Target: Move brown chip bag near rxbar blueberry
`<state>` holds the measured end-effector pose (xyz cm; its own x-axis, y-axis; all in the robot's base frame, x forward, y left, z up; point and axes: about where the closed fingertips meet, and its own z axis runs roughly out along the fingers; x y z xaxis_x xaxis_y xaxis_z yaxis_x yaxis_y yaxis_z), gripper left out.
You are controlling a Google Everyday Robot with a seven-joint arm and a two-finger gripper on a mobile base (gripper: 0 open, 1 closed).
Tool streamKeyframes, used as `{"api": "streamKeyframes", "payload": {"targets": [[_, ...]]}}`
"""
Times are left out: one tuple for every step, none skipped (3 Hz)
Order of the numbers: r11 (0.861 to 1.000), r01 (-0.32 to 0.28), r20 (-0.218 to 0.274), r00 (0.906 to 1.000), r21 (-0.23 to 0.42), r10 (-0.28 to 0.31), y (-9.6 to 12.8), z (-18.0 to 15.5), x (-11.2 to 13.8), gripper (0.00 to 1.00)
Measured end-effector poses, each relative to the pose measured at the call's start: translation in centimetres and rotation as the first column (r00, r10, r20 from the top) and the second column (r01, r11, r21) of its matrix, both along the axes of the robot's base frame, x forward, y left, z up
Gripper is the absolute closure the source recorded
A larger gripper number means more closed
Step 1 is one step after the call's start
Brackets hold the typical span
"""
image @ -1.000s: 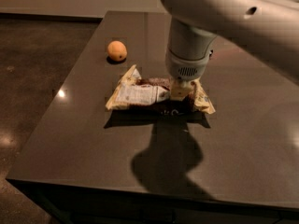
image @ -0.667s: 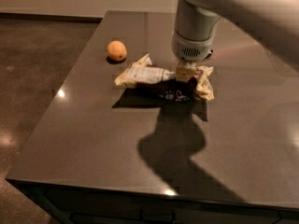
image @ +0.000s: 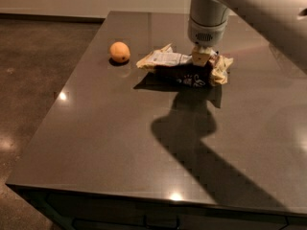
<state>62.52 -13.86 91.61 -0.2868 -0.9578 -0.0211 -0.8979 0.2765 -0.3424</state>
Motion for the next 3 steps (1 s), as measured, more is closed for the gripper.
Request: {"api": "streamKeyframes", "payload": {"targets": [[1.0,-0.015,-0.007,0.9999,-0.017,0.015,-2.4,-0.7,0.7,0.66],[0.999,-0.047,-0.032,0.9984,-0.022,0.046,-4.8,-1.5,0.8,0.41],[0.997,-0.08,-0.054,0.9953,0.015,0.081,-5.9,-1.6,0.2,0.2]]}}
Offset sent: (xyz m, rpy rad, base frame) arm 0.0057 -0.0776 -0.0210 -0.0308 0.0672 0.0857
